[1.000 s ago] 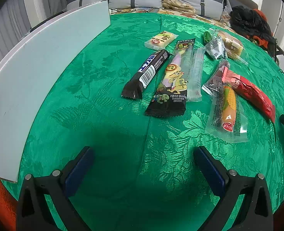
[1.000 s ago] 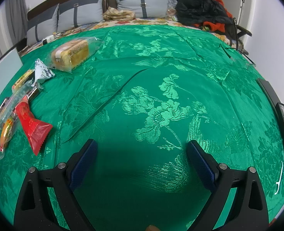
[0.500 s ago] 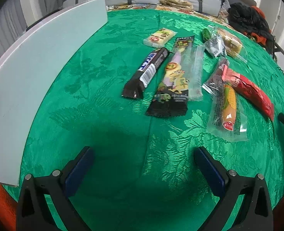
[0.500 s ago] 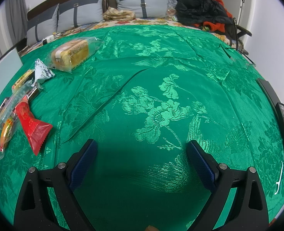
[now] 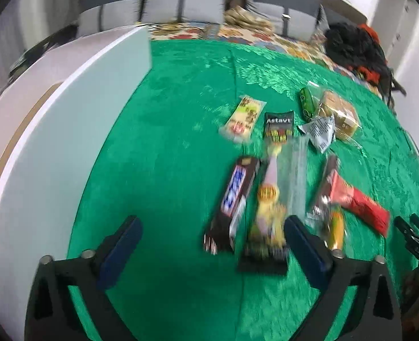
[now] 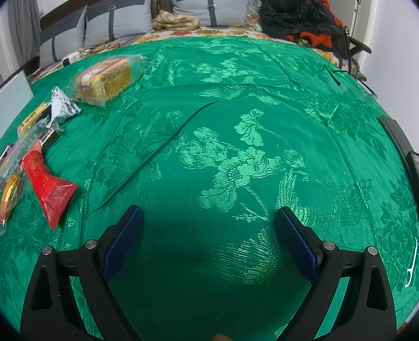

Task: Organize snacks
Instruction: 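Move the left tool toward the dark chocolate bar, then close the left tool on the dark chocolate bar and lift it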

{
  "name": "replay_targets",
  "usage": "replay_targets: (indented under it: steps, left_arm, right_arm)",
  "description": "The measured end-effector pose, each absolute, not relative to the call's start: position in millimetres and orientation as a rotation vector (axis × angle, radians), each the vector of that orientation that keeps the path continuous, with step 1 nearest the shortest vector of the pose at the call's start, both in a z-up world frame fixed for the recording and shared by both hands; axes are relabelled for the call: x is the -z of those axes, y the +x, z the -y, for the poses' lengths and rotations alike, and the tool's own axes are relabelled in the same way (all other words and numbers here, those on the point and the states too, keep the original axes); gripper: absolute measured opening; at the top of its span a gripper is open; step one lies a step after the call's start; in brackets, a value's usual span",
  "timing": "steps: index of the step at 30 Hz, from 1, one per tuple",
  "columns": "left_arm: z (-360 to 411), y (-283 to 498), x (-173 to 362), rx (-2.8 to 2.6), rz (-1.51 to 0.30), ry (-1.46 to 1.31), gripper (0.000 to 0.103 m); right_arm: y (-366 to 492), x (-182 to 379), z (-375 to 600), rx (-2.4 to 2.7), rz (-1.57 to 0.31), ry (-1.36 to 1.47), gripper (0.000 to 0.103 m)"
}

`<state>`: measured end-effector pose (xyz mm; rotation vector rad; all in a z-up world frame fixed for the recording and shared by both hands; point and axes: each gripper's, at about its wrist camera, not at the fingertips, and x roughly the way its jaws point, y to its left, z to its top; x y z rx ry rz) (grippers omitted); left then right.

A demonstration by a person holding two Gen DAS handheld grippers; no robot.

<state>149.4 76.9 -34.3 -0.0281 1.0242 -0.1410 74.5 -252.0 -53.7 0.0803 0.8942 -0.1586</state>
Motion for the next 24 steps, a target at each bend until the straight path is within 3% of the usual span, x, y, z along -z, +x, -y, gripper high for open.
replay_targets:
  steps: [6,24]
  left_arm:
    - [-64,185,48,0.214,-1.072,0.060,0.078]
    - [-57,197,69,0.181,-1.103,0.141,0.077]
  right_arm:
    - [75,54,252,0.159,-0.894,0.080,0.097]
    - [75,54,252,0.159,-0.894,0.080,0.097]
